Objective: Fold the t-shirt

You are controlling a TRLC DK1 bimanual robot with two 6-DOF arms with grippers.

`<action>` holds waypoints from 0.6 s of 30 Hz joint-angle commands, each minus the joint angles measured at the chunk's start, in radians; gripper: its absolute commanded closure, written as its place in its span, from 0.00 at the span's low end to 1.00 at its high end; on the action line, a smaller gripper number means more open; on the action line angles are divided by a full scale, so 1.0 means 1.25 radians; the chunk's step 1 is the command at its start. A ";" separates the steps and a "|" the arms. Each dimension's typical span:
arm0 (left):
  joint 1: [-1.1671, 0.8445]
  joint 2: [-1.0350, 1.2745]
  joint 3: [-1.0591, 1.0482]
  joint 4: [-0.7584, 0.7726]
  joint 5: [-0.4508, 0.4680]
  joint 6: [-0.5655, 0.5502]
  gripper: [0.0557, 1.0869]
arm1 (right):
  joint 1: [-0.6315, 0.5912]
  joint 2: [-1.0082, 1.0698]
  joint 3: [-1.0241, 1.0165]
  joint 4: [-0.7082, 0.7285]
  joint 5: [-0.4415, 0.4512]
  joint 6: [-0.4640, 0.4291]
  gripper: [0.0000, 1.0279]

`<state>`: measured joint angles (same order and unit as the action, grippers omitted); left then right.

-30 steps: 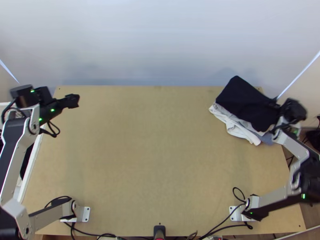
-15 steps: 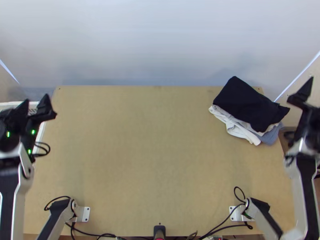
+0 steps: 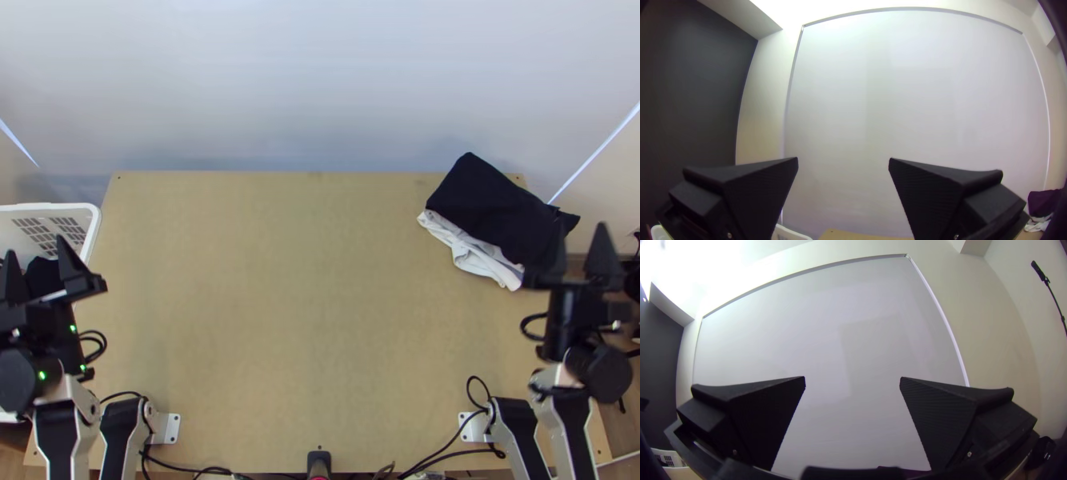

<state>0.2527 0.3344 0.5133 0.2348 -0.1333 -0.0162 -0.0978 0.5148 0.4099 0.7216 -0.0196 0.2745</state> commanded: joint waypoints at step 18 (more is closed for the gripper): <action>-0.072 -0.264 -0.413 0.004 -0.003 -0.056 0.04 | 0.172 -0.414 -0.325 -0.520 -0.001 -0.066 0.04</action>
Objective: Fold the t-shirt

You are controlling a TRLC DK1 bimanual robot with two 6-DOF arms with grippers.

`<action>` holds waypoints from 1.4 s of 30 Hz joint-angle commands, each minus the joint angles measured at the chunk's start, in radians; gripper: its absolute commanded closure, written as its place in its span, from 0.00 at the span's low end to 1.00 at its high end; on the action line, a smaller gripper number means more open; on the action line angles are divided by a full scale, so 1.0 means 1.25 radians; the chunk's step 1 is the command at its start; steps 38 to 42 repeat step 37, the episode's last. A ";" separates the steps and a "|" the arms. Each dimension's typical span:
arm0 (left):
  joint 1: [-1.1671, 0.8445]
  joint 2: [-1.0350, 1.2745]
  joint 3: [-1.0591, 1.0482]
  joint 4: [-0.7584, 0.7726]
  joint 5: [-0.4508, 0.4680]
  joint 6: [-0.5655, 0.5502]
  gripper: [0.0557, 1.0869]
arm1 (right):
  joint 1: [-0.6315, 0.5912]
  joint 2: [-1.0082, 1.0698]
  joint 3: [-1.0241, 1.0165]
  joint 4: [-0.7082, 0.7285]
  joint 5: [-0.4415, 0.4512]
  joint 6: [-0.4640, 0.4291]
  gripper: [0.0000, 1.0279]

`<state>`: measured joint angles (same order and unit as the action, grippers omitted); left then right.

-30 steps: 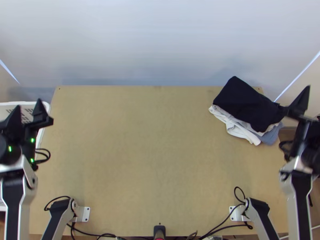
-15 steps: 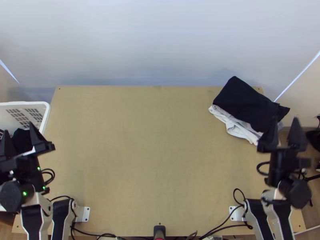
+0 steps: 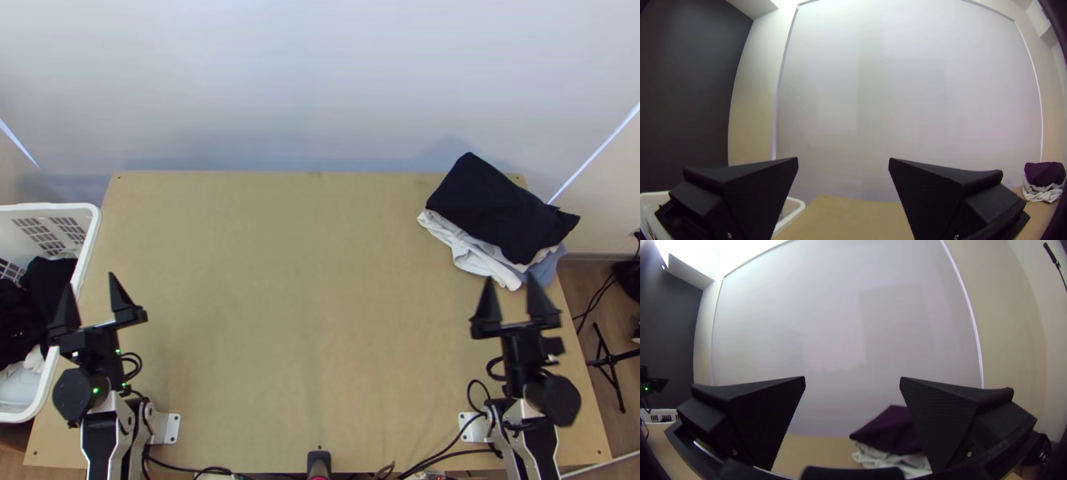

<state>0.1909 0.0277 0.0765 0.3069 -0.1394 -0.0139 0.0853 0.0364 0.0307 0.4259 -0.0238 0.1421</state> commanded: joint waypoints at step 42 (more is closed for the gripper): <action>-0.012 -0.022 -0.061 -0.222 0.008 -0.060 0.04 | 0.030 -0.030 -0.018 -0.346 0.010 0.061 0.04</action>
